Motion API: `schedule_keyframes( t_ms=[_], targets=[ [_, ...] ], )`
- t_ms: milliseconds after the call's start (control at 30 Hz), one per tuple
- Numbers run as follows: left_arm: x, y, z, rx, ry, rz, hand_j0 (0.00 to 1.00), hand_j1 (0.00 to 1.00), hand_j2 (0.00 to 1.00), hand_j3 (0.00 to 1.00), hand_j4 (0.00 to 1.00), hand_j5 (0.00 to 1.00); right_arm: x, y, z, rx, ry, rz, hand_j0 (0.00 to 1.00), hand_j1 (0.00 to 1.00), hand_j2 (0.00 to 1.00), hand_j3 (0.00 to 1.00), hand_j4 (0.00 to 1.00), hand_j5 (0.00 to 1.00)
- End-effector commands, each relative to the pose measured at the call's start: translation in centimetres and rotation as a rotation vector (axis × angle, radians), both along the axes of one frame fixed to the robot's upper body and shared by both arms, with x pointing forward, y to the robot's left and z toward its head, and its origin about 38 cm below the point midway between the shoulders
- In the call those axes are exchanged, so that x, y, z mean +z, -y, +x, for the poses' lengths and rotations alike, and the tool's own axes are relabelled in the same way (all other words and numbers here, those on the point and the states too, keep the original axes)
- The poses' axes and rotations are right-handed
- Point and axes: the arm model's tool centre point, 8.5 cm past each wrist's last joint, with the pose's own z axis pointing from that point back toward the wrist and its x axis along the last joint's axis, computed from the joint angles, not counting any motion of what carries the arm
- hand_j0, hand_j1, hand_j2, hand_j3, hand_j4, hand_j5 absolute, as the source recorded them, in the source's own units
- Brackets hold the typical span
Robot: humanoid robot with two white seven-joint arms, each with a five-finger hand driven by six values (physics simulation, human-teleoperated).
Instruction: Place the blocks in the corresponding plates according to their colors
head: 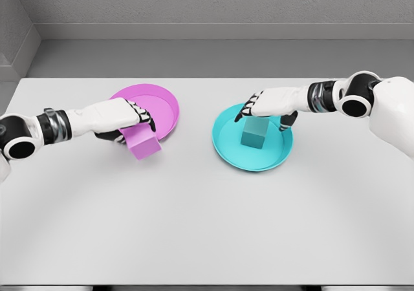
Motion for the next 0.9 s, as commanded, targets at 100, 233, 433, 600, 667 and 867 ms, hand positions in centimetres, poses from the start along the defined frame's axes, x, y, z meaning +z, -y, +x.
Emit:
schedule_keyframes(
  t_ms=[100, 233, 433, 600, 667, 867],
  targets=[
    [0.1, -0.5, 1.2, 0.04, -0.004, -0.009, 0.56, 0.56, 0.56, 0.56, 0.56, 0.56, 3.0, 5.0, 0.7, -0.107, 0.058, 0.037, 1.0, 1.0, 1.0, 1.0, 1.0, 1.0],
    [0.2, -1.0, 2.0, 0.068, -0.004, -0.01, 0.56, 0.56, 0.56, 0.56, 0.56, 0.56, 5.5, 9.2, 0.9, -0.197, 0.108, 0.076, 1.0, 1.0, 1.0, 1.0, 1.0, 1.0],
    [0.9, -1.2, 2.8, 0.09, 0.011, -0.025, 0.56, 0.56, 0.56, 0.56, 0.56, 0.56, 7.4, 13.0, -1.6, -0.248, 0.242, 0.24, 1.0, 1.0, 1.0, 1.0, 1.0, 1.0],
    [1.5, -1.3, 4.1, 0.121, 0.019, -0.043, 0.56, 0.56, 0.56, 0.56, 0.56, 0.56, 9.1, 16.2, -2.2, -0.316, 0.352, 0.345, 1.0, 1.0, 1.0, 1.0, 1.0, 1.0],
    [1.8, -0.6, 4.6, 0.118, 0.024, -0.056, 0.56, 0.56, 0.56, 0.56, 0.56, 0.56, 7.5, 16.3, -2.8, -0.326, 0.353, 0.384, 1.0, 1.0, 1.0, 1.0, 1.0, 1.0],
    [1.9, 0.2, 5.3, 0.124, 0.022, -0.07, 0.56, 0.56, 0.56, 0.56, 0.56, 0.56, 5.5, 19.5, -6.0, -0.438, 0.385, 0.51, 1.0, 1.0, 1.0, 1.0, 1.0, 1.0]
  ],
)
